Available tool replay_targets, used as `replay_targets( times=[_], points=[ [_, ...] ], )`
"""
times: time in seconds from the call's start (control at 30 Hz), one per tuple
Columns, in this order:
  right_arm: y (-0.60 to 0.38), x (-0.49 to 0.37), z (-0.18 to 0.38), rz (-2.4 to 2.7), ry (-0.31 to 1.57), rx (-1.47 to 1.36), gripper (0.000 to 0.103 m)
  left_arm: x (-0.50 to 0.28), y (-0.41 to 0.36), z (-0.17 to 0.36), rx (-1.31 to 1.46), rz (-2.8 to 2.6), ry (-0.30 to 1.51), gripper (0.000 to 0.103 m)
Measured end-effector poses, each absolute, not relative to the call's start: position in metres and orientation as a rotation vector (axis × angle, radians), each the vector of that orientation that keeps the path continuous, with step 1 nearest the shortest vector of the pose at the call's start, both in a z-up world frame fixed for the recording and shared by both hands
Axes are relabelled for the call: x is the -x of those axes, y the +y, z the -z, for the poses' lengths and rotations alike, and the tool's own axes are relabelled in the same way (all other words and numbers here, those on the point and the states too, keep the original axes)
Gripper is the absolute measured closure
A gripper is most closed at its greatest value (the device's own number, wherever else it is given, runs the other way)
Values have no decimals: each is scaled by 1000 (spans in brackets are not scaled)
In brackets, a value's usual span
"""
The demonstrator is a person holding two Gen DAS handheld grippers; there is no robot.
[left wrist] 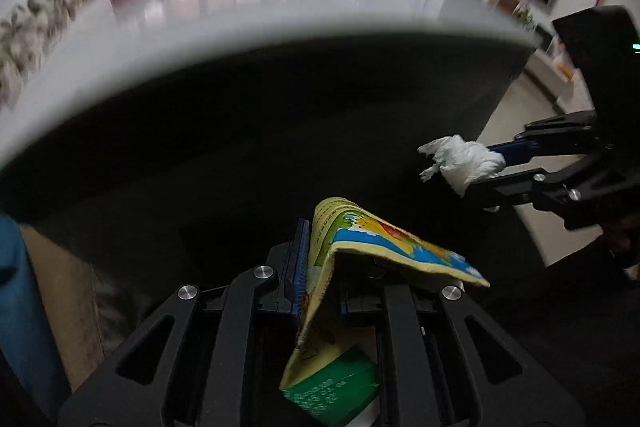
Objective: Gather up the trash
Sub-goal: 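Carry the tissue and juice carton to the trash bag and open both tools, then grasp the yellow pig-shaped toy with the right tool while the left grasps the red-and-pink toy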
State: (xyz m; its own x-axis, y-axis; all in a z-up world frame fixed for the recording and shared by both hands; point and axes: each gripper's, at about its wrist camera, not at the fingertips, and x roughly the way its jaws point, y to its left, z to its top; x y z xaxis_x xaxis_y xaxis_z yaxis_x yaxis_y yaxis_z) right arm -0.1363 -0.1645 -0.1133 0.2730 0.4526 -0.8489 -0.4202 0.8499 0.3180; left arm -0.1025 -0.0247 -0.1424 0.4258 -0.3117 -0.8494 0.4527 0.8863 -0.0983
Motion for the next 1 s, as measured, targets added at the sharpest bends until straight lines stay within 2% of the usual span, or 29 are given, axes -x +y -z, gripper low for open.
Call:
replay_targets(
  times=[0.03,0.07,0.1,0.13,0.17,0.27,0.4,0.67,0.77,0.87,0.9,1.0],
  points=[
    [-162,134,126,-582,1176,-24,62,101,-26,153,-157,482,1054,92],
    [-159,131,142,-580,1212,-19,61,99,-28,166,-169,467,1084,82],
    [-157,129,154,-575,1244,-12,58,98,-29,178,-188,445,1116,49],
    [-154,125,165,-562,1278,-3,57,95,-31,193,-219,395,1164,33],
    [-153,122,176,-546,1319,0,57,95,-31,201,-223,371,1189,22],
    [-154,119,188,-545,1364,-25,57,97,-28,209,-190,391,1227,22],
    [-157,121,179,-546,1320,-4,44,97,-24,202,-176,392,1206,22],
    [-160,130,159,-561,1301,-14,44,95,-9,186,-135,374,1162,22],
    [-162,140,122,-601,1273,10,44,104,-1,151,-152,371,1093,22],
    [-164,136,65,-695,1198,-29,44,102,15,87,-101,399,980,21],
    [-165,128,44,-723,1160,-53,44,97,23,63,-68,414,929,16],
    [-164,85,-6,-745,1024,-68,36,74,39,12,-59,379,783,13]
  ],
)
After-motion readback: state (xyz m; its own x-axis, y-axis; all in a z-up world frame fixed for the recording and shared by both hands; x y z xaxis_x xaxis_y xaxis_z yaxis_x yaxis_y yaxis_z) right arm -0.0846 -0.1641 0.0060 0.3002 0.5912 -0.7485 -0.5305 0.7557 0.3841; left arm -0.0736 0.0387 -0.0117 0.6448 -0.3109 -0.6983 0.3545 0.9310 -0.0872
